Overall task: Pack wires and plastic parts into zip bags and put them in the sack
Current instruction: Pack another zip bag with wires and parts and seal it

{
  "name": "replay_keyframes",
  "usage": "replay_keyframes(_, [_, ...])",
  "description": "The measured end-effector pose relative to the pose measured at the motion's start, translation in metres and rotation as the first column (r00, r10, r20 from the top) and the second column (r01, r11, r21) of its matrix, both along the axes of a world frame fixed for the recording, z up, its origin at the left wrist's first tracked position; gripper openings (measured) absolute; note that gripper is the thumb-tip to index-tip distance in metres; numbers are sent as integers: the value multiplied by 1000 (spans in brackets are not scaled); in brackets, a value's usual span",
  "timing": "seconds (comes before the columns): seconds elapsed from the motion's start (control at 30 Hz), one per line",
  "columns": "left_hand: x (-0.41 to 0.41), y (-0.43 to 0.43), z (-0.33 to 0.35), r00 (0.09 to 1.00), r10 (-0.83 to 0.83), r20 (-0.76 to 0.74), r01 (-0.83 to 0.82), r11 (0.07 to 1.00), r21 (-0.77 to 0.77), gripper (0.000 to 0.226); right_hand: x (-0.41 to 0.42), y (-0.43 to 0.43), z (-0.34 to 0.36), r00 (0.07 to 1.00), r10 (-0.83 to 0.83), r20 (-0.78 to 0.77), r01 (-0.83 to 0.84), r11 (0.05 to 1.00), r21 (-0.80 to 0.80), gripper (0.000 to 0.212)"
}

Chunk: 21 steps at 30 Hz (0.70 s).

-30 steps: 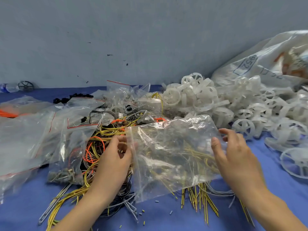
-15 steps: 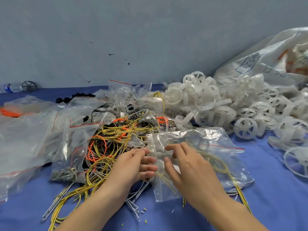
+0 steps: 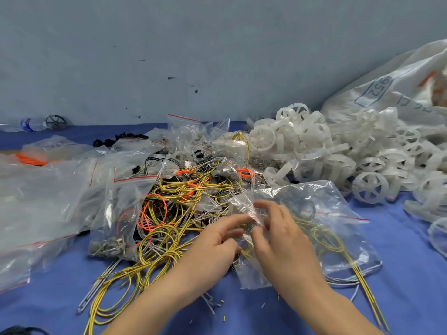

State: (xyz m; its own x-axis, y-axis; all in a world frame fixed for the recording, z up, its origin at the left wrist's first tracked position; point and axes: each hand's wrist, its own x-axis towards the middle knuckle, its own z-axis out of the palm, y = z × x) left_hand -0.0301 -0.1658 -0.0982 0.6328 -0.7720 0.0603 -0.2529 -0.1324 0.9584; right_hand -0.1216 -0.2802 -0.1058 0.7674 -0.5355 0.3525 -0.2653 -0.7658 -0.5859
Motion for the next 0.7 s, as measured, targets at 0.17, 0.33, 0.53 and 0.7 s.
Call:
replay_keyframes(0.17, [36, 27, 12, 723, 155, 673, -255, 966, 52, 34, 4, -14, -2, 994, -49, 93, 35, 987, 155, 30])
replay_keyframes(0.33, [93, 59, 13, 550, 277, 788, -577, 808, 120, 34, 5, -16, -4, 998, -20, 67, 7, 982, 188, 27])
replay_keyframes(0.53, [104, 60, 8, 530, 158, 833, -608, 755, 244, 38, 3, -9, -2, 998, 9, 56, -18, 988, 155, 28])
replay_keyframes(0.7, [102, 58, 11, 549, 148, 822, -606, 748, 271, 22, 3, -6, 2, 1000, 13, 26, -16, 993, 115, 32])
